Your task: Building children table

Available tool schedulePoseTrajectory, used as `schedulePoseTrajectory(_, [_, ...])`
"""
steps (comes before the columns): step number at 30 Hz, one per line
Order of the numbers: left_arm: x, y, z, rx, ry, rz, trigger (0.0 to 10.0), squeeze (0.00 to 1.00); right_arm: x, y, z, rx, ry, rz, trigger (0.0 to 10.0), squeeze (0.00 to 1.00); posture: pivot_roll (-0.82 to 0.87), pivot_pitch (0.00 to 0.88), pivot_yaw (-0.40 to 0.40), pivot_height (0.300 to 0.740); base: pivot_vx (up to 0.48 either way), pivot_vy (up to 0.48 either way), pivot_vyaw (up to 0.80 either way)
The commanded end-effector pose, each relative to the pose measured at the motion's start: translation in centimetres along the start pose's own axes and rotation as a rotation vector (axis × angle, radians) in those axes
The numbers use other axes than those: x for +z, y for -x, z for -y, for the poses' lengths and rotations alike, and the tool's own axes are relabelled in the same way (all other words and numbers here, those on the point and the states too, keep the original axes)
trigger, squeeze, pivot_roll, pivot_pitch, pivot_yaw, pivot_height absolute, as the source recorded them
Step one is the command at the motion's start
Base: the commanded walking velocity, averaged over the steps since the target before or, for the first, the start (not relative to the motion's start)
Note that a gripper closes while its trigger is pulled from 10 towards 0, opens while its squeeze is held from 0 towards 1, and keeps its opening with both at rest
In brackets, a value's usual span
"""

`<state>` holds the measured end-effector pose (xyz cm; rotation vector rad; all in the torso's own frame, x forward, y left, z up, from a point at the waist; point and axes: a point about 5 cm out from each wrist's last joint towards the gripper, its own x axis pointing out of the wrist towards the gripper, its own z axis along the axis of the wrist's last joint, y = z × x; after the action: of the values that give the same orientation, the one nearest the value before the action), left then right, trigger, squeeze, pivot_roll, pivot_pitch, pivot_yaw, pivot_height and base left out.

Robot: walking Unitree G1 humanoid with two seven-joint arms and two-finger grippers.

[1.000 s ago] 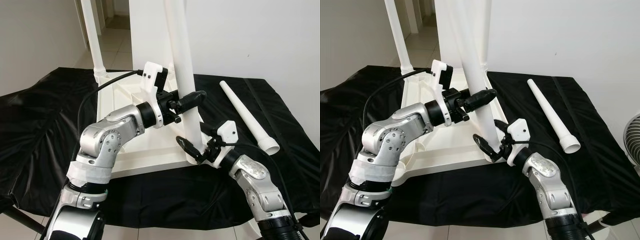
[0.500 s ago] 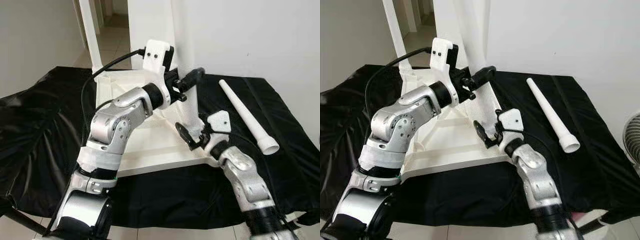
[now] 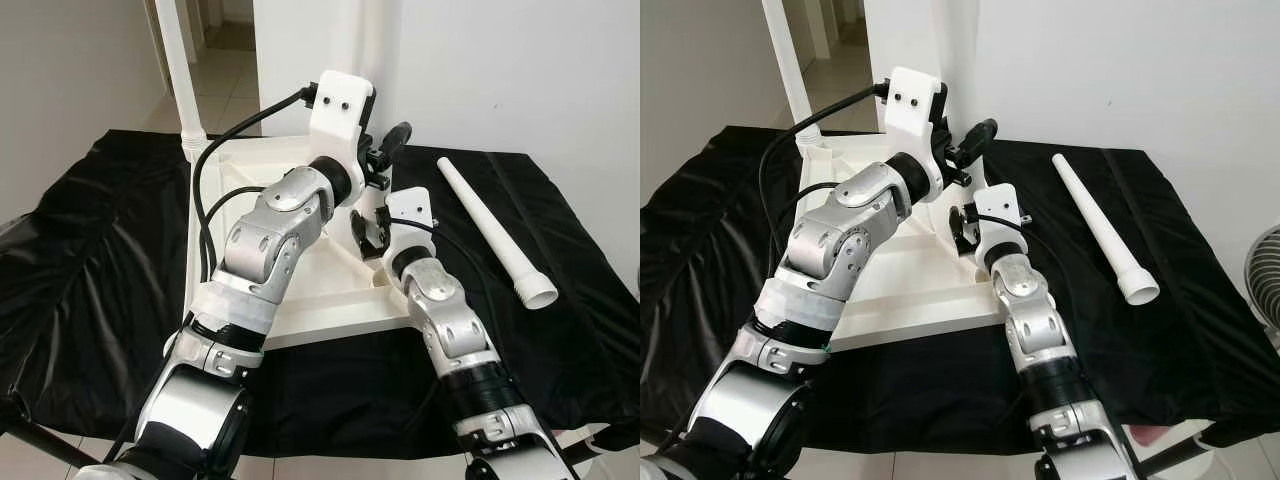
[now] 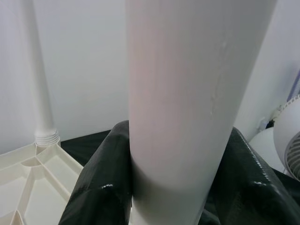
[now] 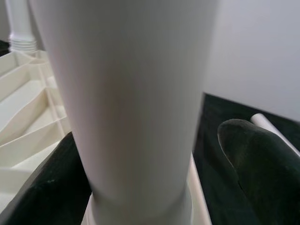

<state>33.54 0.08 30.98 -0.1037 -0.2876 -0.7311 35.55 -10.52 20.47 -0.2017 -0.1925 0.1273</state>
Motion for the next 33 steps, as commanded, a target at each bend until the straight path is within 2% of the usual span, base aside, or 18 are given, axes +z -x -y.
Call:
schedulePoseTrajectory(1, [-0.1, -0.3, 0.0, 0.087, -0.008, 0.01, 10.0, 0.0, 0.6, -0.6, -0.2, -0.042, 0.023, 0.03, 10.0, 0.0, -0.04, 0.009, -0.019, 0.74, 0.0, 0.0, 0.0])
schedulePoseTrajectory(12, [-0.2, -0.7, 0.6, 0.088, -0.019, 0.016, 10.0, 0.0, 0.9, -0.7, -1.0, -0.089, 0.049, 0.063, 10.0, 0.0, -0.03, 0.004, -0.021, 0.74, 0.0, 0.0, 0.0])
schedulePoseTrajectory(14, [-0.2, -0.7, 0.6, 0.091, -0.021, 0.018, 10.0, 0.0, 0.8, -0.7, -1.1, -0.091, 0.054, 0.063, 9.6, 0.0, -0.03, 0.005, -0.02, 0.74, 0.0, 0.0, 0.0])
schedulePoseTrajectory(15, [-0.2, -0.8, 0.6, 0.092, -0.023, 0.019, 10.0, 0.0, 0.7, -0.6, -1.3, -0.087, 0.055, 0.066, 8.7, 0.0, -0.03, 0.005, -0.019, 0.74, 0.0, 0.0, 0.0])
schedulePoseTrajectory(16, [-0.1, -0.8, 0.7, 0.092, -0.025, 0.02, 10.0, 0.0, 0.6, -0.6, -1.3, -0.09, 0.053, 0.064, 4.5, 0.0, -0.03, 0.005, -0.019, 0.74, 0.0, 0.0, 0.0])
schedulePoseTrajectory(18, [-0.1, -0.9, 0.7, 0.092, -0.026, 0.021, 10.0, 0.0, 0.5, -0.5, -1.4, -0.091, 0.051, 0.063, 4.4, 0.0, -0.03, 0.005, -0.019, 0.74, 0.0, 0.0, 0.0])
schedulePoseTrajectory(23, [0.0, -0.9, 0.7, 0.092, -0.027, 0.024, 10.0, 0.0, 0.4, -0.5, -1.4, -0.092, 0.054, 0.061, 4.9, 0.0, -0.03, 0.006, -0.019, 0.74, 0.0, 0.0, 0.0])
schedulePoseTrajectory(26, [0.0, -1.0, 0.7, 0.091, -0.027, 0.026, 10.0, 0.0, 0.3, -0.4, -1.5, -0.092, 0.061, 0.062, 4.4, 0.0, -0.03, 0.006, -0.019, 0.74, 0.0, 0.0, 0.0])
schedulePoseTrajectory(30, [0.1, -1.0, 0.7, 0.09, -0.027, 0.027, 10.0, 0.0, 0.3, -0.5, -1.5, -0.1, 0.059, 0.061, 4.7, 0.0, -0.02, 0.018, -0.02, 0.74, 0.0, 0.0, 0.0])
schedulePoseTrajectory(31, [0.2, -1.0, 0.7, 0.089, -0.029, 0.028, 10.0, 0.0, 0.3, -0.5, -1.5, -0.104, 0.06, 0.06, 4.4, 0.0, -0.02, 0.018, -0.02, 0.74, 0.0, 0.0, 0.0])
schedulePoseTrajectory(33, [0.2, -1.0, 0.7, 0.089, -0.03, 0.029, 10.0, 0.0, 0.3, -0.5, -1.5, -0.107, 0.062, 0.059, 4.4, 0.0, -0.02, 0.018, -0.02, 0.74, 0.0, 0.0, 0.0])
